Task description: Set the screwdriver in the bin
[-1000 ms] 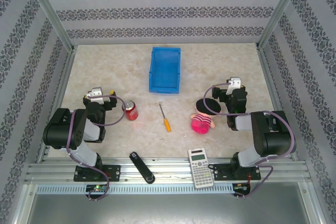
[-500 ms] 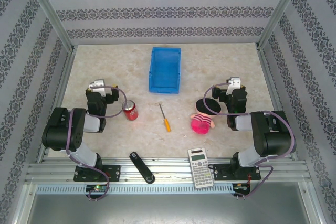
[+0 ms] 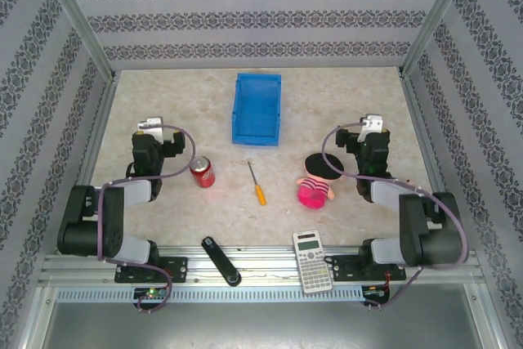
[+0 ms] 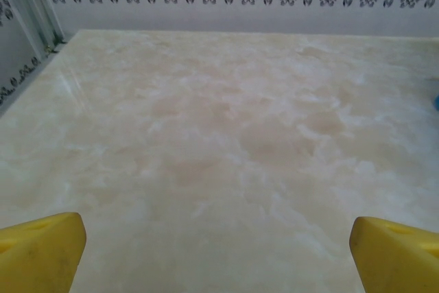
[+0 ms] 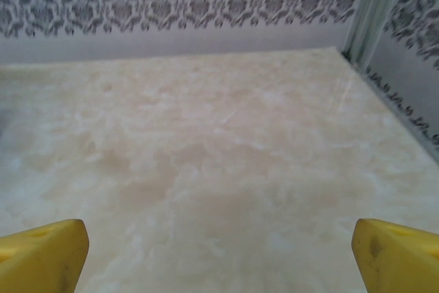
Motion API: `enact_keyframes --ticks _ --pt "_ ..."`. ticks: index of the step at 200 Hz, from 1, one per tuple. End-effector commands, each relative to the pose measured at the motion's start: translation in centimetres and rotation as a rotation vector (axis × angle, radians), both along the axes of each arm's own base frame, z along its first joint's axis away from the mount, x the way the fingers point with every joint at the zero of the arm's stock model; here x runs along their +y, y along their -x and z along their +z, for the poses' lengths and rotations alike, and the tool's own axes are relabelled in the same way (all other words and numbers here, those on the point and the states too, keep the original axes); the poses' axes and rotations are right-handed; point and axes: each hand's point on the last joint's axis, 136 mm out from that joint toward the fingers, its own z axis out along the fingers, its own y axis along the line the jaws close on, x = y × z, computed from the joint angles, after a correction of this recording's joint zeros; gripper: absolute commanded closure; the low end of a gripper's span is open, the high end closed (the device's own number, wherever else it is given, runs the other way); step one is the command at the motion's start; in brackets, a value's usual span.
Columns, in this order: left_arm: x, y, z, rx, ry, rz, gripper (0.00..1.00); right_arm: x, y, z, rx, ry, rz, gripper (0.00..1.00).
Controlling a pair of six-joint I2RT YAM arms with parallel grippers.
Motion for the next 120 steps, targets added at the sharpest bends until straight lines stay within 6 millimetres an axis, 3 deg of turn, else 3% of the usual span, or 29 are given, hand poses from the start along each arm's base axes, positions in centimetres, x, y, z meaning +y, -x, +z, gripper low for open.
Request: enact_keyframes --ticks 1,48,71,120 --pt "0.4 0.6 -0.5 0.128 -0.026 0.018 0.01 -1.6 0.9 2.5 -0.006 -0.057 -0.106 0.02" --pt "-0.2 2.6 2.1 0.253 -0.036 -0.025 0.01 -1.6 4.1 7.7 0.146 -0.212 -0.177 0.02" --pt "-1.0 3.7 3.3 0.31 -0.06 -0.093 0.01 -0.4 6.6 8.6 0.245 -0.271 -0.151 0.02" --pt "-3.2 6.6 6.4 0.402 -0.064 -0.243 0.01 4.1 11.9 9.8 0.284 -0.301 0.018 0.02"
